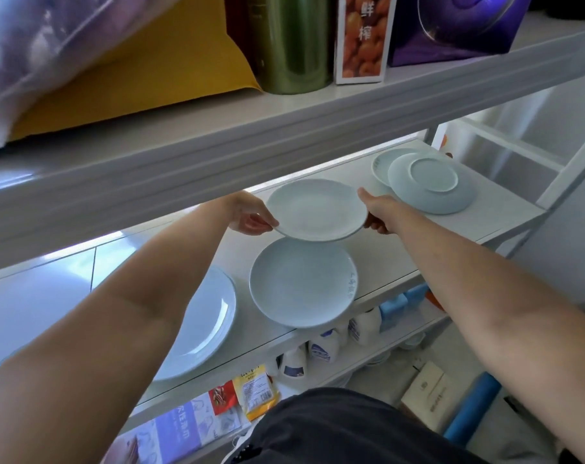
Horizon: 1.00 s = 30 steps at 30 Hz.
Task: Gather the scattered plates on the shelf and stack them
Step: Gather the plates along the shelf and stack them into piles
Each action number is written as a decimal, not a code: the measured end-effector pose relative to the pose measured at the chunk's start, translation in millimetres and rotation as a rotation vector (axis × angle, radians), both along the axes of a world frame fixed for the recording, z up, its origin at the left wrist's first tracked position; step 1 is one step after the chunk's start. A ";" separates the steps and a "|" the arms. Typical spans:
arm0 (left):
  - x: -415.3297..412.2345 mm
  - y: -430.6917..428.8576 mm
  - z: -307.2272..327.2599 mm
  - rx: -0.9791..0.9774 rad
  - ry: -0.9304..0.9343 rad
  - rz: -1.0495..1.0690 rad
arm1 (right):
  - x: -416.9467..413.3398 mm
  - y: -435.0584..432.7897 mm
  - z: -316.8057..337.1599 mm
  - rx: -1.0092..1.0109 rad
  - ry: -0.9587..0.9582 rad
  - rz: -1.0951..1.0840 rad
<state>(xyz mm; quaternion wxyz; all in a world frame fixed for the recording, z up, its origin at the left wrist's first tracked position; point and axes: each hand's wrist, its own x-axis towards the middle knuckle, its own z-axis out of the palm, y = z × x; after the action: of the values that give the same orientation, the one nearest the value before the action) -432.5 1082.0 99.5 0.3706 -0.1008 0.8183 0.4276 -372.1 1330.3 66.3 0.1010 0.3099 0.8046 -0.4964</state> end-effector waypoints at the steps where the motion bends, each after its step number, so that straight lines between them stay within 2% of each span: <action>1: 1.1 -4.5 0.0 -0.036 0.002 -0.040 | 5.0 -3.8 0.0 0.064 -0.017 0.050; 6: 12.5 -23.7 -8.7 -0.252 -0.015 -0.262 | 31.1 -22.2 -7.1 0.218 -0.097 0.197; 15: 33.7 -37.2 -11.2 -0.526 -0.023 -0.575 | 64.0 -42.9 -6.5 0.217 -0.170 0.301; 19: 43.9 -30.3 -10.2 -0.629 -0.026 -0.645 | 72.8 -43.0 -6.7 0.246 -0.241 0.344; 20: 46.4 -26.9 -8.8 -0.654 0.014 -0.662 | 73.8 -42.4 -7.6 0.257 -0.271 0.365; 22: 50.5 -19.8 -4.9 -0.682 0.207 -0.667 | 73.6 -38.9 -5.9 0.321 -0.312 0.387; 23: 50.2 -17.3 -3.2 -0.711 0.355 -0.649 | 73.0 -35.5 -2.4 0.413 -0.302 0.383; 25: 44.7 -15.0 -1.6 -0.855 0.695 -0.607 | 70.8 -22.2 6.3 0.735 -0.229 0.352; 26: 41.7 -14.4 0.1 -0.898 0.805 -0.594 | 69.8 -12.4 12.7 0.879 -0.189 0.334; 28: 33.6 -11.4 2.8 -0.914 0.878 -0.611 | 69.4 8.8 27.5 0.997 -0.162 0.314; 30: 27.3 -8.6 2.2 -0.923 0.883 -0.637 | 69.9 28.5 39.5 0.989 -0.159 0.274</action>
<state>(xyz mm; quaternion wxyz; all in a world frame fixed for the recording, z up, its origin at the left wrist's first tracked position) -405.2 1073.5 101.7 0.0311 0.1793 0.9791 -0.0904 -302.3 1358.7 105.9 0.0673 0.2493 0.9660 -0.0142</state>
